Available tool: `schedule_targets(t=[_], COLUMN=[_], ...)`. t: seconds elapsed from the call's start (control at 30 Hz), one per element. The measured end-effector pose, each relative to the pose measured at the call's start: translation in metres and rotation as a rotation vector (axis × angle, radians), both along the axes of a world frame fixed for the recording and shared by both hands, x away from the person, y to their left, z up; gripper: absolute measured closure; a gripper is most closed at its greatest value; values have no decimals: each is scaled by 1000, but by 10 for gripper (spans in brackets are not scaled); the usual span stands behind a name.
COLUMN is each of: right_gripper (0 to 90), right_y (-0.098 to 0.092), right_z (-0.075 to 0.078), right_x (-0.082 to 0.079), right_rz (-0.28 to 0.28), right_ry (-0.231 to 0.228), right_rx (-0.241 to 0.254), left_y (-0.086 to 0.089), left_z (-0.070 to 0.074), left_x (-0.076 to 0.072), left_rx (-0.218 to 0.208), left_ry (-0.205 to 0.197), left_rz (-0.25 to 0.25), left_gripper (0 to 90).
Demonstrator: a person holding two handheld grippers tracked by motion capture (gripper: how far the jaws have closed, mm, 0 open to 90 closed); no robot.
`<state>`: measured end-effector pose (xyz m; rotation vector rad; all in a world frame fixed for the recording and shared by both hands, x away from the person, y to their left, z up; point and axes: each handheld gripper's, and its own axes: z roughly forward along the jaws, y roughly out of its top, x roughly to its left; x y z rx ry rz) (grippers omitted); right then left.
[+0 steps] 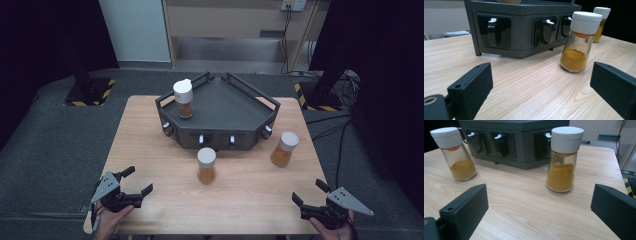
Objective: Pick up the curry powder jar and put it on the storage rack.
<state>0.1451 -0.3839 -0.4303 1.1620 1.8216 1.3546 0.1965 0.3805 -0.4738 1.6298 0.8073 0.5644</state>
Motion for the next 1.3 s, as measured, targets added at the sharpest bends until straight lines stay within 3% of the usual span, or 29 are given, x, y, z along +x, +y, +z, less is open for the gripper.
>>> schedule_targets(t=[0.2, 0.43, 0.8, 1.1, 1.3], right_gripper=[28, 23, 29, 33, 40], right_y=[6, -5, 1, 19, 34], right_z=[5, 10, 30, 58, 67], right_x=[3, 16, 26, 46, 67], right_rz=[27, 52, 82, 161, 225], right_ry=[4, 68, 57, 17, 26], right_rx=[-29, 41, 15, -14, -21], left_y=[-1, -1, -1, 0, 0], left_z=[1, 1, 1, 1, 1], left_x=[1, 0, 2, 2, 2], left_rx=[5, 7, 3, -9, -14], left_ry=[3, 5, 16, 21, 27], left_rz=[-4, -3, -8, -10, -7], left_gripper=[34, 34, 26, 17, 12])
